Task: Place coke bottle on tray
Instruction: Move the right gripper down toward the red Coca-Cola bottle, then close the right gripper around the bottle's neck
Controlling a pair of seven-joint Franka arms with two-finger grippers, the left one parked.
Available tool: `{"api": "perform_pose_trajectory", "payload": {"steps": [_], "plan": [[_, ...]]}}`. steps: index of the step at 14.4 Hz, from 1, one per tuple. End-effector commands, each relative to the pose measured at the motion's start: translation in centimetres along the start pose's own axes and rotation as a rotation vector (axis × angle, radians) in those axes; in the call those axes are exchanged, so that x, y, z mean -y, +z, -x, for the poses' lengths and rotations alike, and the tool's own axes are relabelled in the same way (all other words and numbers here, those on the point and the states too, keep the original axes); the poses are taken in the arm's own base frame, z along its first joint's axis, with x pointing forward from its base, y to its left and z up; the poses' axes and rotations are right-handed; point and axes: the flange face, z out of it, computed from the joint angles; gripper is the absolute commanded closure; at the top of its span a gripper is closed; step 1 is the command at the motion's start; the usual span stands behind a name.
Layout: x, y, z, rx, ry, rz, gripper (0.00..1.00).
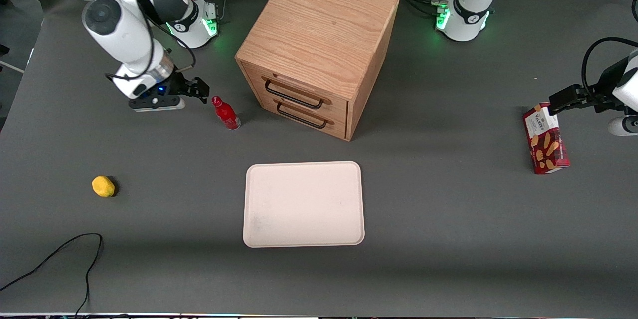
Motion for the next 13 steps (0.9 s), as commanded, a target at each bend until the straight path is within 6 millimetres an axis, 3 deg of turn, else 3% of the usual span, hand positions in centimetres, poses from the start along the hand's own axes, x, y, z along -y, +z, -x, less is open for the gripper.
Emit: {"api": "perform_pose_trajectory", "payload": {"steps": [1,10,13], "plan": [[1.2,1.4,1.2,-0.017,0.009,-0.022,0.00],[3.9,6.1,0.8,-0.014,0.016,-0.031,0.00],[4.0,7.1,1.0,0.010,0.015,-0.025,0.00]]}}
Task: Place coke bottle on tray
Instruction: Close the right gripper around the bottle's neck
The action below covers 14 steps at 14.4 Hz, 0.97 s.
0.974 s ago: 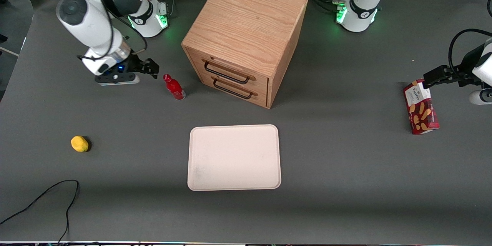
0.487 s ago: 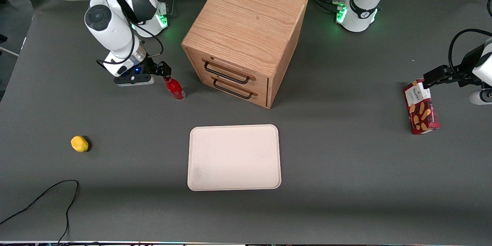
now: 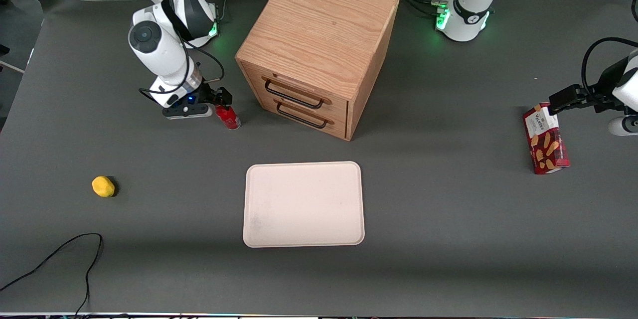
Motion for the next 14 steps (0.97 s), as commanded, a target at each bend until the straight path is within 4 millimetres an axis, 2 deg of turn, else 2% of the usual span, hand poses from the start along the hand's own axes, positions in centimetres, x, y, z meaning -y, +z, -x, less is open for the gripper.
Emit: {"api": "perform_pose_trajectory", "payload": {"steps": [1,9,10,11,14], "plan": [[0.5,0.5,0.3,0.008,0.022,-0.008,0.00],[0.9,0.4,1.8,0.079,0.032,0.026,0.00],[0.9,0.5,1.8,0.079,0.031,0.027,0.05],[0.9,0.5,1.7,0.079,0.032,0.026,0.16],[0.9,0.5,1.6,0.080,0.025,0.026,0.63]]}}
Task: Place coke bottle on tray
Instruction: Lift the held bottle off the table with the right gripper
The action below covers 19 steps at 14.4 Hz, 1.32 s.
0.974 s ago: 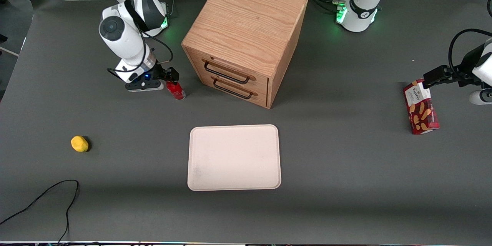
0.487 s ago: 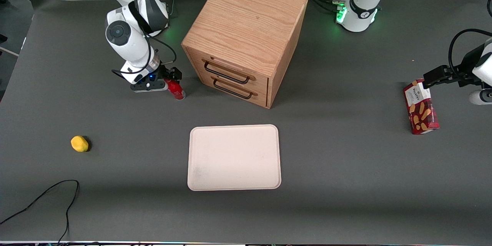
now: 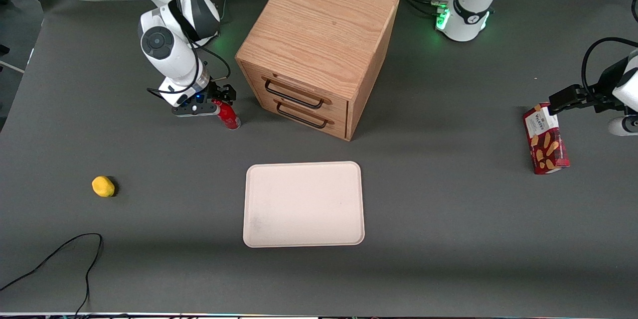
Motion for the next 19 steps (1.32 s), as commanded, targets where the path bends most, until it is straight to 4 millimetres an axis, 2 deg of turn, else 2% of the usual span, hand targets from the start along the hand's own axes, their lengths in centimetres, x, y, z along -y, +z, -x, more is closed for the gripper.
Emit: {"api": "perform_pose_trajectory", "payload": {"steps": [1,4,7,10,13,17,19], "plan": [[0.2,-0.6,0.3,-0.002,0.015,-0.007,0.74],[0.2,-1.1,0.2,-0.012,0.010,-0.009,0.95],[0.8,-3.3,-1.1,-0.048,0.007,-0.026,1.00],[1.9,-8.5,-3.4,-0.033,0.000,-0.033,1.00],[3.1,-15.2,-6.4,-0.030,-0.008,-0.044,1.00],[3.2,-23.8,-11.7,-0.029,-0.015,-0.048,1.00],[3.1,-27.2,-14.6,-0.027,-0.020,-0.036,1.00]]}}
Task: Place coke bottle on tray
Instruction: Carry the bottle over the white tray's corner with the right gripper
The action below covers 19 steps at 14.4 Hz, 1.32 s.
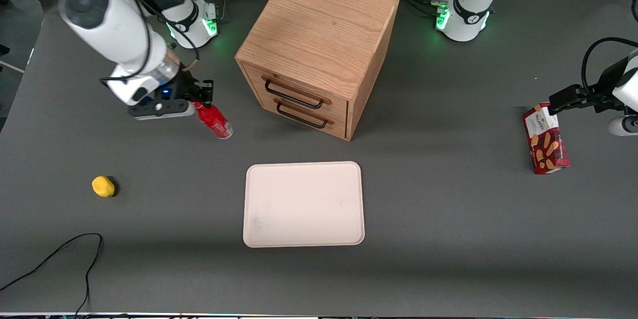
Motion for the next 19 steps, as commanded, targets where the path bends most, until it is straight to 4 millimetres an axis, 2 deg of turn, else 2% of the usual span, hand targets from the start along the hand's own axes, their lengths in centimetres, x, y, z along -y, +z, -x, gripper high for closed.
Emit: {"api": "perform_pose_trajectory", "payload": {"steps": [1,2,4,7,9,11,13,16,19], "plan": [[0.2,-3.9,-6.2,0.024,-0.004,-0.008,1.00],[0.0,-4.7,-7.6,0.029,0.000,-0.018,1.00],[-0.5,-4.8,-10.5,0.010,-0.003,-0.010,1.00],[-0.5,-2.6,-14.5,-0.029,-0.004,-0.053,1.00],[-0.3,-0.4,-16.6,-0.068,-0.003,-0.077,1.00],[-0.1,3.0,-18.6,-0.088,-0.011,-0.090,1.00],[0.8,7.6,-20.4,-0.110,-0.041,-0.059,1.00],[2.9,12.7,-21.4,-0.109,-0.072,-0.041,1.00],[4.4,15.8,-21.7,-0.114,-0.096,-0.022,1.00]]}}
